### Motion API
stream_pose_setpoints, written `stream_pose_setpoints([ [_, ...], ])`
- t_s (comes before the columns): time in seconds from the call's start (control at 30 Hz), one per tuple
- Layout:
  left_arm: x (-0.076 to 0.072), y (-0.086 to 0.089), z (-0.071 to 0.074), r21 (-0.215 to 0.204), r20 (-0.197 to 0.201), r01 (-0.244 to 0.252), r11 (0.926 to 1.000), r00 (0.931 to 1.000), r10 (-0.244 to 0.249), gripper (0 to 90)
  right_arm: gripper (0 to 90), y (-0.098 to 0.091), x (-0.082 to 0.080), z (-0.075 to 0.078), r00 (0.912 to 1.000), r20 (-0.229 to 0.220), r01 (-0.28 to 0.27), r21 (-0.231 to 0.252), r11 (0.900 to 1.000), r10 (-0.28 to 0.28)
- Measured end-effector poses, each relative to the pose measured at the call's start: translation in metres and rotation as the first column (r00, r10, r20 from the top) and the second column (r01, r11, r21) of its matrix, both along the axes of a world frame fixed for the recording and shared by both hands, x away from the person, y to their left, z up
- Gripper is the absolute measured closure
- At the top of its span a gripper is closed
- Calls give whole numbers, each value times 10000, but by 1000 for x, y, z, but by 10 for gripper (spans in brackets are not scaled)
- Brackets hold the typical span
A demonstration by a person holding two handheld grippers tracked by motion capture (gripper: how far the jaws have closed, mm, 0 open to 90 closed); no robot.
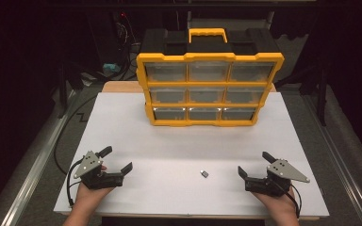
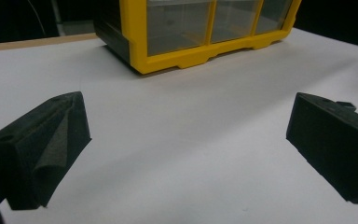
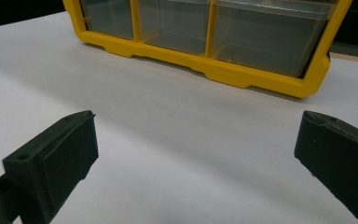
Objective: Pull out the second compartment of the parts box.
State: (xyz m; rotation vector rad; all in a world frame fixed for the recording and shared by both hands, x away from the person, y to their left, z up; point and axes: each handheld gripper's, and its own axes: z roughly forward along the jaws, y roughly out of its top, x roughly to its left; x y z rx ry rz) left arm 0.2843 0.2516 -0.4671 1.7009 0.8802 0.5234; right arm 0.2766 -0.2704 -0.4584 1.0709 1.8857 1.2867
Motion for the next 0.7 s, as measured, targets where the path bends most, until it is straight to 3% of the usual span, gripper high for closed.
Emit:
stream_pose_setpoints([
  [0.37,0,0,1,-29,-109,4,10000,9999,-4,8,1,-7,1,0,9999,-13,157,205,9997,-156],
  [0.7,1,-5,0,229,-98,82,9997,9999,-80,3,1,-2,4,-2,9998,-114,165,227,9996,-162],
])
